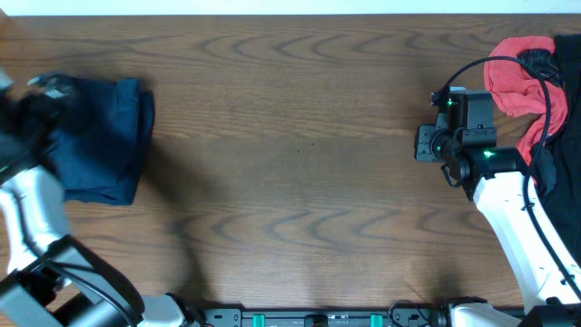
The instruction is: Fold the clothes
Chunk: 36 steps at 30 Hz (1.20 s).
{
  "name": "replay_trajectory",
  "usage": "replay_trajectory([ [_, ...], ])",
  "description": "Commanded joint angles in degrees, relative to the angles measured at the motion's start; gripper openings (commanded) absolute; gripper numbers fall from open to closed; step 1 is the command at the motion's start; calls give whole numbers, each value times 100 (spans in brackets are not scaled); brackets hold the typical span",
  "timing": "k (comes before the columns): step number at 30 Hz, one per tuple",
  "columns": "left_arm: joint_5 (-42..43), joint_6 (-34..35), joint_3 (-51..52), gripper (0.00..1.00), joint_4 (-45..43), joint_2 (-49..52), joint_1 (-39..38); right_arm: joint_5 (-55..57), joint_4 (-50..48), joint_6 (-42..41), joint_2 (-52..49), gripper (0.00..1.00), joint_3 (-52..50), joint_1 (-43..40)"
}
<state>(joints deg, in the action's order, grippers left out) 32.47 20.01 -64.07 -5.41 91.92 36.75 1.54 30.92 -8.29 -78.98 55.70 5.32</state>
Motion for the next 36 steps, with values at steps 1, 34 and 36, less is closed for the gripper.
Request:
replay_trajectory([
  [1, -179, -289, 2, 100, 282, 219, -715, 63, 0, 70, 22, 33, 42, -44],
  [34, -997, -1311, 9, 98, 2356, -7, -2837, 271, 13, -111, 22, 68, 42, -55],
  [36, -1320, -1480, 7, 98, 2535, -149, -3298, 249, 0, -111, 22, 76, 42, -55],
])
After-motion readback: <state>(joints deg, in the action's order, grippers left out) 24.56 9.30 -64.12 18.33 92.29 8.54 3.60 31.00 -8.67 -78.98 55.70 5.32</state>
